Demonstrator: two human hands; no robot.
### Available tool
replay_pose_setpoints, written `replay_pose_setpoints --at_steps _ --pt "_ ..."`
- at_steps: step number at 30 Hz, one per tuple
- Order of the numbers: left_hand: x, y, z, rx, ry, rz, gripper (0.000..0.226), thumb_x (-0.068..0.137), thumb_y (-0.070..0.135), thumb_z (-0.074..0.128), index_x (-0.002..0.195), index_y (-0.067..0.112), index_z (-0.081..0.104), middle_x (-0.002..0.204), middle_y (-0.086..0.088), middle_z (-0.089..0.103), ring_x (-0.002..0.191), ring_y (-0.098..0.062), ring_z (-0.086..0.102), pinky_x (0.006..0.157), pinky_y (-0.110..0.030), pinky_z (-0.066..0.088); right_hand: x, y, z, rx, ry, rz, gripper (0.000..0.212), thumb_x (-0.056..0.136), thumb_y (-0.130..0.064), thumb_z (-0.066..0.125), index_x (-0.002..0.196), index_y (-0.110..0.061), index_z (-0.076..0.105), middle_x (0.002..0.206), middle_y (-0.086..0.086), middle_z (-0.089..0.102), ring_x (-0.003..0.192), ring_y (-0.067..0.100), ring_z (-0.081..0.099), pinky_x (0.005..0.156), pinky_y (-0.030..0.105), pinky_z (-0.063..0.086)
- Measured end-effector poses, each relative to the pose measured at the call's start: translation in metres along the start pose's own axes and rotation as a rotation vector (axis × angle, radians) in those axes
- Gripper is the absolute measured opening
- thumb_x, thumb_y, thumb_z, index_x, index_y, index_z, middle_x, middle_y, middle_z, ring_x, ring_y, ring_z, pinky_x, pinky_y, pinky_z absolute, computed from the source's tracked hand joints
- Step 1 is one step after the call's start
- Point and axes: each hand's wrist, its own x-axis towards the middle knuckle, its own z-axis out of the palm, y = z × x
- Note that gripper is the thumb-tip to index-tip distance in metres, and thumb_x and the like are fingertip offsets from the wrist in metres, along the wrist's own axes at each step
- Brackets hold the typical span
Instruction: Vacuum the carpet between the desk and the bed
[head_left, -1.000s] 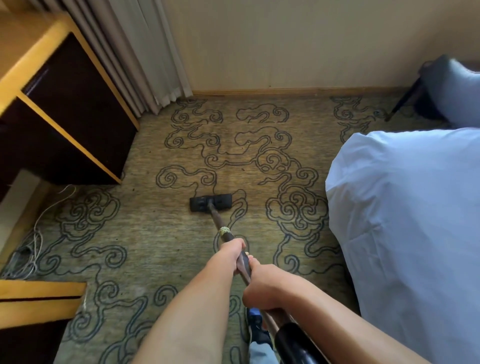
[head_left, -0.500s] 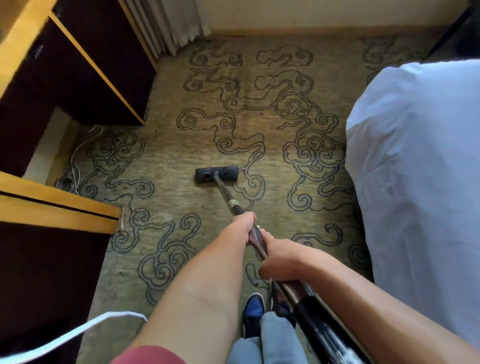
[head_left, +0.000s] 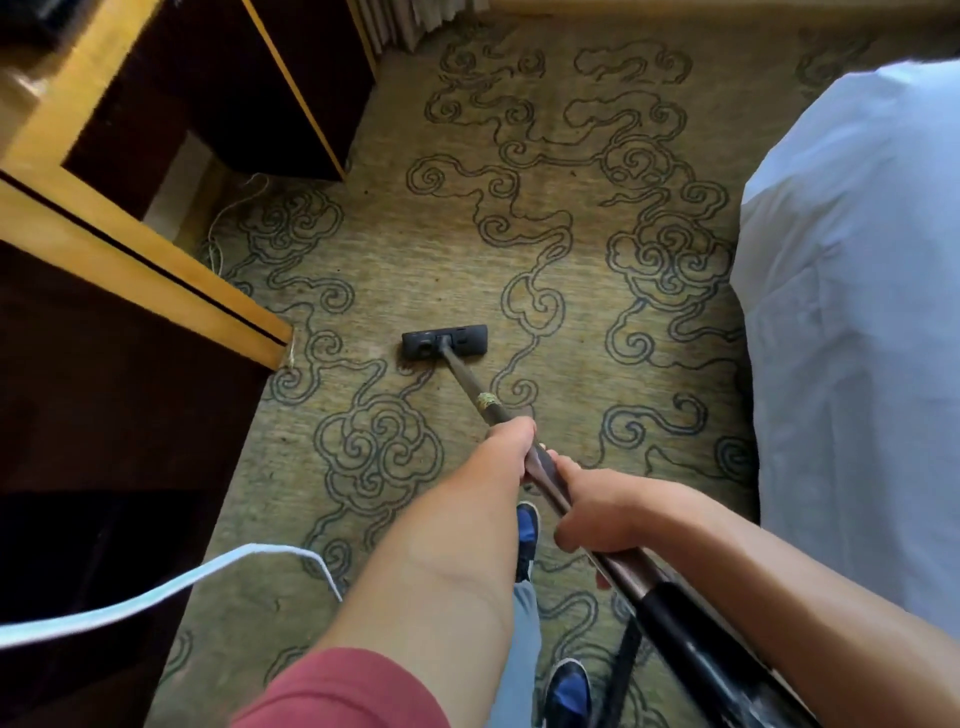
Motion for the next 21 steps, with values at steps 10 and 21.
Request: replay_pose_setpoints --at_steps 10,21 --pt "-0.01 -0.152 0.005 -0.035 0.032 0.0 0.062 0.062 0.027 0.057 0.121 0.007 0.057 0.108 -0.015 0.07 0.094 -0.035 0.07 0.091 -0.051 0.055 -0.056 0.024 0.128 -0.074 -0.027 -0.042 0.103 0.088 -0.022 0.062 0.165 -0.02 -0.007 0.12 0.008 0.064 0.097 0.027 0.067 0.085 0.038 0.058" --pt "-0.048 -0.266 -0.002 -0.089 0.054 -0.087 0.052 0.061 0.026 0.059 0.11 0.008 0.06 0.092 -0.013 0.072 0.079 -0.033 0.072 0.084 -0.052 0.057 -0.093 0.045 0.234 -0.111 -0.078 -0.029 0.11 0.084 -0.025 0.063 0.163 -0.023 -0.014 0.115 0.008 0.063 0.098 0.027 0.064 0.088 0.035 0.055"
